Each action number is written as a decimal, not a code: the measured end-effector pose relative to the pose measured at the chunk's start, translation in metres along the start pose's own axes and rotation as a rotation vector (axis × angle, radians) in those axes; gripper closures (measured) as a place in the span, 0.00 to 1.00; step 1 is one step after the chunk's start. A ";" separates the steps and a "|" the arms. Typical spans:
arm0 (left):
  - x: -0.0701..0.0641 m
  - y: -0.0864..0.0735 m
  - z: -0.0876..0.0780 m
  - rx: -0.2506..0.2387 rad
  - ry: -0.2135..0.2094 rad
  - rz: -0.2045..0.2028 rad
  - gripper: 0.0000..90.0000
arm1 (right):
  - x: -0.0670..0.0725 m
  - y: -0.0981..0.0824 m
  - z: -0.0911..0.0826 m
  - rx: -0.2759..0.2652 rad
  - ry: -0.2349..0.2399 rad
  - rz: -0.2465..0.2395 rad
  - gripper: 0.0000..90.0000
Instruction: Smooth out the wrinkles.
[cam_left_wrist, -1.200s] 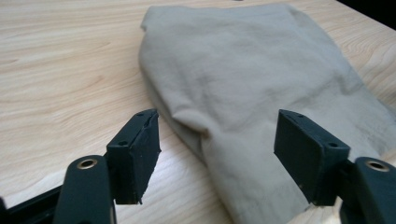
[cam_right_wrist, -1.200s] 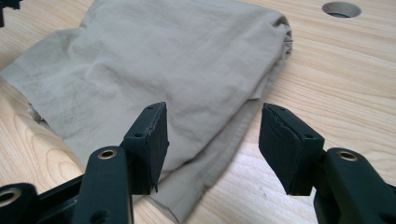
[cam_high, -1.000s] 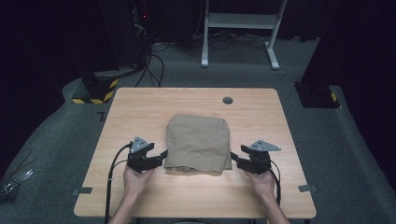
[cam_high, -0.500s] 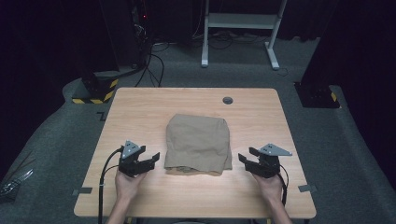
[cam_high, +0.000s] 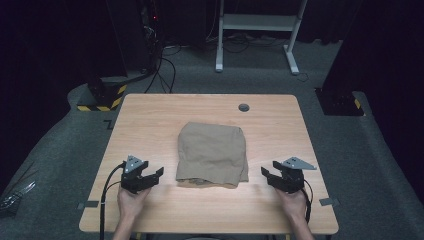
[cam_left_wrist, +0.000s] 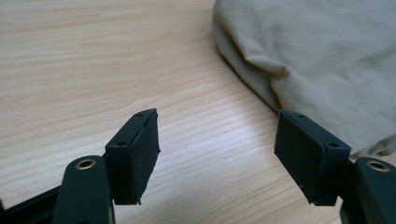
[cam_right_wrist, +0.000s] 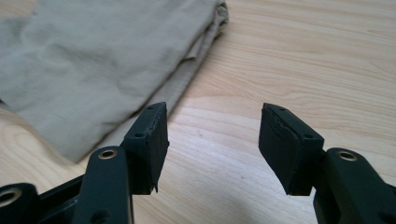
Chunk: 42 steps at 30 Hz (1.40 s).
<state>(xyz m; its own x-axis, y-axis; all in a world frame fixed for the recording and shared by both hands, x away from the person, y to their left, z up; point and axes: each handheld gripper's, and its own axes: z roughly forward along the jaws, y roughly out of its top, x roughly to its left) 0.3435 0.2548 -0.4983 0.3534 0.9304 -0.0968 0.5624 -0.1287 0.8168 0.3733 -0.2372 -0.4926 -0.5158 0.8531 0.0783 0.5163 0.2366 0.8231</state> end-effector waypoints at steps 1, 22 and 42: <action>0.001 -0.001 0.001 0.004 0.003 -0.004 0.34 | -0.001 -0.001 0.001 0.004 -0.010 -0.004 0.47; 0.020 -0.010 0.018 0.039 0.111 -0.016 0.35 | -0.019 -0.016 0.017 0.091 -0.119 0.008 0.48; 0.020 -0.009 0.035 0.112 0.153 0.008 0.34 | -0.027 -0.015 0.027 0.144 -0.168 0.020 0.45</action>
<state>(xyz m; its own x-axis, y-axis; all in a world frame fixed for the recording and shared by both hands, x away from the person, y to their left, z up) 0.3720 0.2623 -0.5277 0.2453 0.9694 0.0039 0.6427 -0.1657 0.7480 0.3975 -0.2509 -0.5224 -0.3893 0.9210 -0.0110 0.6240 0.2725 0.7323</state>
